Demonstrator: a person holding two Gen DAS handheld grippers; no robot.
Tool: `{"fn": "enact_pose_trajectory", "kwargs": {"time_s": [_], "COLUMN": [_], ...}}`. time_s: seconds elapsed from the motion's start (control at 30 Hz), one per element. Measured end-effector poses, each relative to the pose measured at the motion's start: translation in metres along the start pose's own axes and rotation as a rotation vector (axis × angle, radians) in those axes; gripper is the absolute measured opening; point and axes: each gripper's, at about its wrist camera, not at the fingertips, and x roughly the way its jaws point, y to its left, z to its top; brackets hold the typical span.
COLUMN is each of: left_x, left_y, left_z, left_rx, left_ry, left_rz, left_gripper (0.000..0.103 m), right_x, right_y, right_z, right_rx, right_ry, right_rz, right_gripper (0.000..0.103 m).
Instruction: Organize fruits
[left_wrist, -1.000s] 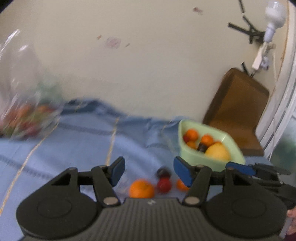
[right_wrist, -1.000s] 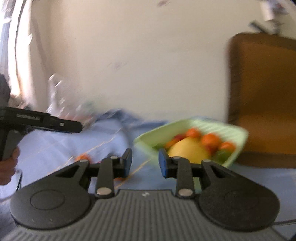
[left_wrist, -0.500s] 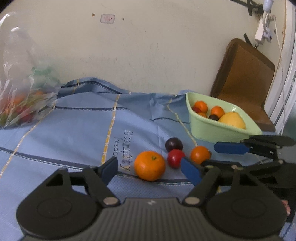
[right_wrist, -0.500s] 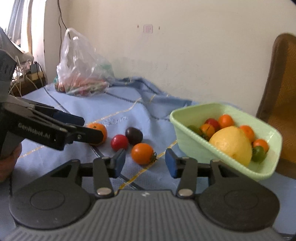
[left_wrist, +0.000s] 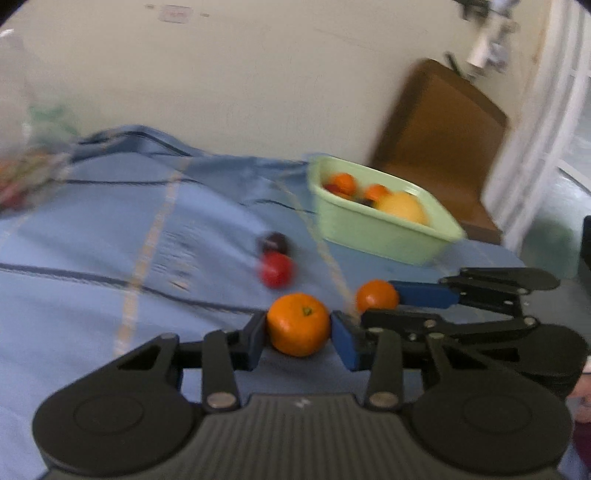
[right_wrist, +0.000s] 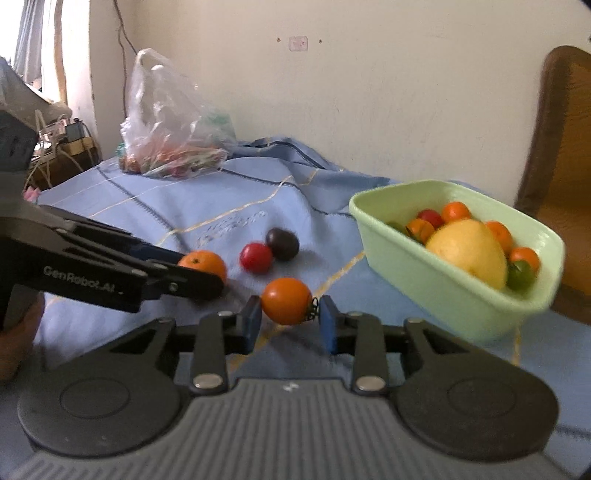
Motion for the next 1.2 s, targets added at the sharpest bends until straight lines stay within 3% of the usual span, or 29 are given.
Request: {"fn": "enact_pose_trajectory", "kwargs": {"time_s": [0.2, 0.3, 0.4, 0.5, 0.63, 0.73, 0.77, 0.87, 0.93, 1.03, 1.2], "left_x": [0.008, 0.013, 0.016, 0.018, 0.017, 0.017, 0.017, 0.017, 0.016, 0.012, 0.006], "left_y": [-0.048, -0.07, -0.087, -0.095, -0.103, -0.102, -0.1, -0.101, -0.102, -0.097, -0.096], "left_z": [-0.012, -0.018, -0.021, -0.026, -0.03, -0.029, -0.028, -0.029, -0.03, -0.03, -0.031], "left_rx": [0.08, 0.127, 0.17, 0.19, 0.228, 0.209, 0.195, 0.195, 0.196, 0.173, 0.159], "left_ry": [0.043, 0.054, 0.053, 0.037, 0.018, 0.01, 0.01, 0.002, -0.009, -0.024, -0.053], "left_rz": [-0.107, -0.137, -0.135, -0.088, -0.016, 0.033, 0.031, 0.058, 0.091, 0.098, 0.11], "left_gripper": [0.038, 0.038, 0.038, 0.039, 0.042, 0.056, 0.056, 0.062, 0.072, 0.075, 0.077], "right_x": [-0.041, -0.062, -0.08, -0.092, -0.089, -0.088, -0.088, -0.088, -0.087, -0.089, -0.096], "right_y": [-0.001, -0.003, -0.008, -0.008, -0.014, -0.014, -0.014, -0.012, -0.007, -0.002, 0.008], "right_z": [-0.03, -0.045, -0.058, -0.065, -0.067, -0.068, -0.068, -0.068, -0.069, -0.071, -0.078], "right_rx": [0.026, 0.041, 0.103, 0.113, 0.149, 0.154, 0.157, 0.157, 0.143, 0.148, 0.186], "right_ry": [0.007, -0.005, -0.019, -0.039, -0.023, -0.015, -0.016, -0.011, -0.002, -0.002, -0.004], "right_rz": [-0.041, -0.105, -0.148, -0.206, -0.212, -0.203, -0.2, -0.21, -0.222, -0.242, -0.261], "right_gripper": [0.036, 0.036, 0.036, 0.036, 0.039, 0.044, 0.046, 0.068, 0.073, 0.075, 0.089]}}
